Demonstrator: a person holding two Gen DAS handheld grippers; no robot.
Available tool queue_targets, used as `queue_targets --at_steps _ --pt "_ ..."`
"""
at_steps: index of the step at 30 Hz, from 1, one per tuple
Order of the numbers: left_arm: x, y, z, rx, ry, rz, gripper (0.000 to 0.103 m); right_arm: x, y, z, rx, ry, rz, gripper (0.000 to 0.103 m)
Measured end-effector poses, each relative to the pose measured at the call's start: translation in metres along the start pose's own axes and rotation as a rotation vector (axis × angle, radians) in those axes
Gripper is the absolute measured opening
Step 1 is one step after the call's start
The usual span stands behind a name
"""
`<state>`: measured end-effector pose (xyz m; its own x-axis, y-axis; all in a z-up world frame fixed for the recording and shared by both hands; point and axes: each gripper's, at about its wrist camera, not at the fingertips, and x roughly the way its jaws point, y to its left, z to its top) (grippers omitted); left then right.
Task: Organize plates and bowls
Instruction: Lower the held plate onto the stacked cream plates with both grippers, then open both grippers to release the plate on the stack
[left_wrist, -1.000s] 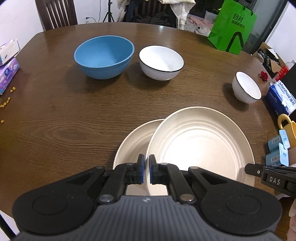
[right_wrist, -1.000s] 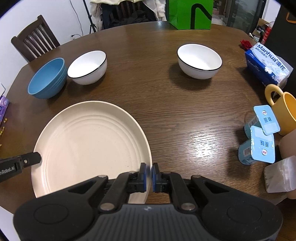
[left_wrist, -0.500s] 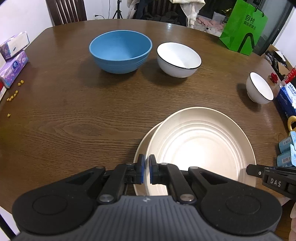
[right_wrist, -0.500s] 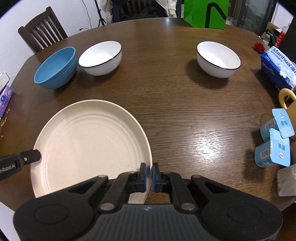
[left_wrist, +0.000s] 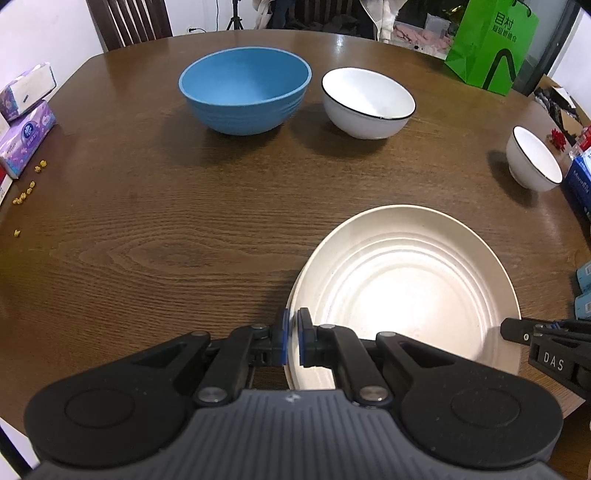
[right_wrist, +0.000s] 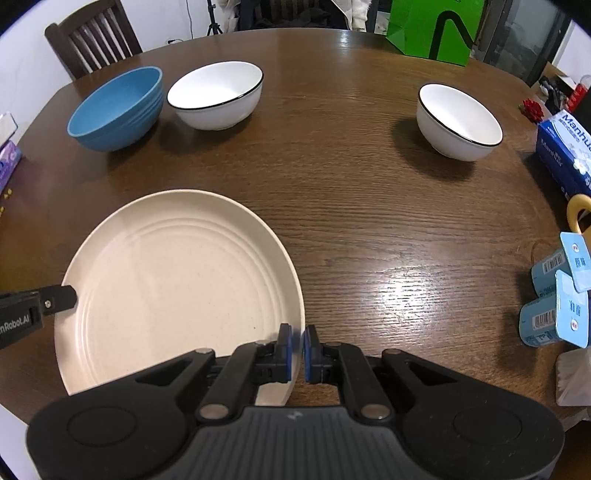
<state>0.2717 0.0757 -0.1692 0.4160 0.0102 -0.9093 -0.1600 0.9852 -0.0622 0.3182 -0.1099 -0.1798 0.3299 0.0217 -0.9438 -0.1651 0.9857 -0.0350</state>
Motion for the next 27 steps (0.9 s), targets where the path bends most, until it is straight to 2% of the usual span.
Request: queue_targets --at_steps 27 --pt "0.013 -0.008 0.003 0.05 0.059 0.066 0.006 0.012 0.017 0.006 -0.047 0.041 -0.057 0.008"
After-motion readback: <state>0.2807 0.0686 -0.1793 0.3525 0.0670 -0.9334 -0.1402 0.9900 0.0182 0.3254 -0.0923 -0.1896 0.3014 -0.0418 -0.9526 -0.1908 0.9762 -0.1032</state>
